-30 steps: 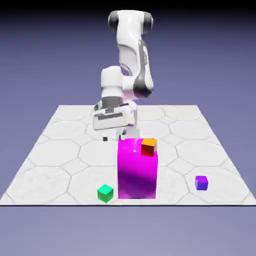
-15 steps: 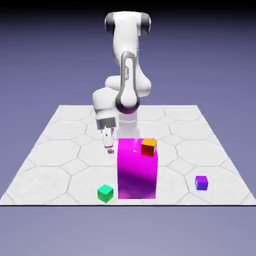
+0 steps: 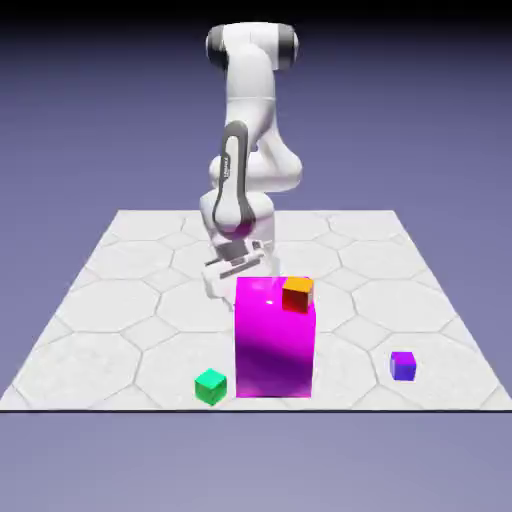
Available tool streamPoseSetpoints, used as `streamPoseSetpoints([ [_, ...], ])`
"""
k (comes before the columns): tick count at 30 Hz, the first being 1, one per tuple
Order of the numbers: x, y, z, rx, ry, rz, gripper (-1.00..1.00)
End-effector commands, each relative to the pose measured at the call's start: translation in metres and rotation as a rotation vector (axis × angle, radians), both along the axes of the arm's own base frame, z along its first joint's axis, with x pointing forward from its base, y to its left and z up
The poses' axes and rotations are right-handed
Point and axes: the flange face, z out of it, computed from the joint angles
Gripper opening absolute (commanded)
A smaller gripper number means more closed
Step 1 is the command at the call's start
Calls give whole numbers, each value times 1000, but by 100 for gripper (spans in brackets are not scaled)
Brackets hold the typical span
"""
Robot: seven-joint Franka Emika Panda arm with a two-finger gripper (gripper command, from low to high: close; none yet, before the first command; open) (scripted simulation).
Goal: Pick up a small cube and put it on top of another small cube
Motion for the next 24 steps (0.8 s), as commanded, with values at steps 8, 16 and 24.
streamPoseSetpoints([
  [8, 1, -12, -9, -64, 12, -15, 0],
  [16, 0, -16, -28, -104, 39, -8, 0],
  [24, 2, -8, -48, -85, 50, -2, 0],
])
